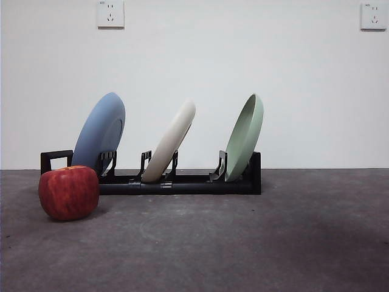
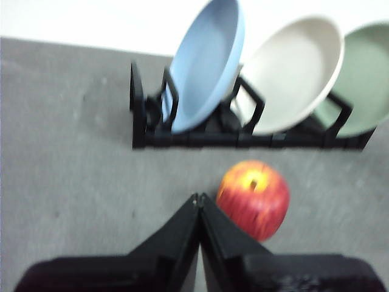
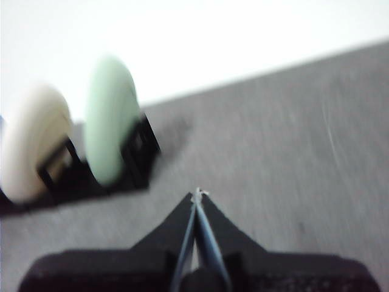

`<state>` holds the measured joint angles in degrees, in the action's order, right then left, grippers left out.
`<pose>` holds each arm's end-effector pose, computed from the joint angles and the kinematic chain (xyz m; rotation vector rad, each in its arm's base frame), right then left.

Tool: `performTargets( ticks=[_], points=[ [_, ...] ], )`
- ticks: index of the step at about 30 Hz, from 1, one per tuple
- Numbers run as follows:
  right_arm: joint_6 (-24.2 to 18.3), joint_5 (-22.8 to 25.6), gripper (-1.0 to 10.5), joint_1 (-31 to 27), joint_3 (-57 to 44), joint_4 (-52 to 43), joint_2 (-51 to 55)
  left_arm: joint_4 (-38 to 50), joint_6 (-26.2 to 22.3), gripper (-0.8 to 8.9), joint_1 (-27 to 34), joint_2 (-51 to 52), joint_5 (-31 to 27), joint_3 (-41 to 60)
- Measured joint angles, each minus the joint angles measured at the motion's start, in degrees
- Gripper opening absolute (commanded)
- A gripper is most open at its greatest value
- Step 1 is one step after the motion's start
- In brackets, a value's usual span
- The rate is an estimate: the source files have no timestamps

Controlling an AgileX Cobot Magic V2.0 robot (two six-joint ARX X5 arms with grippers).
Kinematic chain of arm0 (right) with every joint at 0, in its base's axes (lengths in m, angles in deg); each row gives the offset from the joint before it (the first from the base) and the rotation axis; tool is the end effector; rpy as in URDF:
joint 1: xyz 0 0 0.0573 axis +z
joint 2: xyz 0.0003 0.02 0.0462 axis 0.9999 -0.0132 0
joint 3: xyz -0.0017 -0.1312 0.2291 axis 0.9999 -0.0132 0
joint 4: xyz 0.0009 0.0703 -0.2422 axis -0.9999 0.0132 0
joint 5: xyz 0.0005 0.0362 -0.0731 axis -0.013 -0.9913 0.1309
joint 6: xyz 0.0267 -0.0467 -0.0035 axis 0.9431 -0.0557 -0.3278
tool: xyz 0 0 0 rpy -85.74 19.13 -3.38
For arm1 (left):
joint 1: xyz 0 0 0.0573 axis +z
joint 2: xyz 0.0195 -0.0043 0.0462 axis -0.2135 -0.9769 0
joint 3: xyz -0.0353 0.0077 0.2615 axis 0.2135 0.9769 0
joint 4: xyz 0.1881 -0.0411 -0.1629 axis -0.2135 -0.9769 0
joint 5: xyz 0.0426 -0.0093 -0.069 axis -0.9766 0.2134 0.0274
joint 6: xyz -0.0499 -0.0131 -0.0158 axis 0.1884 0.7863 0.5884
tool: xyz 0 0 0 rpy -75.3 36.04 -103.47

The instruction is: Take the yellow plate from the plate rack,put the plate on the table,take the apple from the table,put the apple in the plate

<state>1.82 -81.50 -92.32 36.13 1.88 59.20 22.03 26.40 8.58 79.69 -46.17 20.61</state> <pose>0.0867 0.0007 0.1937 0.2532 0.0869 0.1255 0.0894 -0.0098 0.1787 -0.1757 0.1994 -0.1845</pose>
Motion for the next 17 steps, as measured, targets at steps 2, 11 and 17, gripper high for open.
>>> performTargets(
  ticks=[2, 11, 17],
  points=[
    [0.39, -0.13, -0.1, 0.0, 3.41, 0.98, -0.9, -1.55, 0.42, -0.06, 0.0, -0.85, 0.39, -3.02],
    [-0.7, -7.63, -0.1, 0.0, 21.53, 15.3, -11.37, -11.76, 0.87, -0.06, 0.0, -8.61, 7.89, -19.23],
    [-7.23, -12.66, -0.1, 0.11, 37.11, 29.7, -21.14, -21.27, 0.24, -0.06, 0.0, -16.61, 14.97, -31.67]
  ],
)
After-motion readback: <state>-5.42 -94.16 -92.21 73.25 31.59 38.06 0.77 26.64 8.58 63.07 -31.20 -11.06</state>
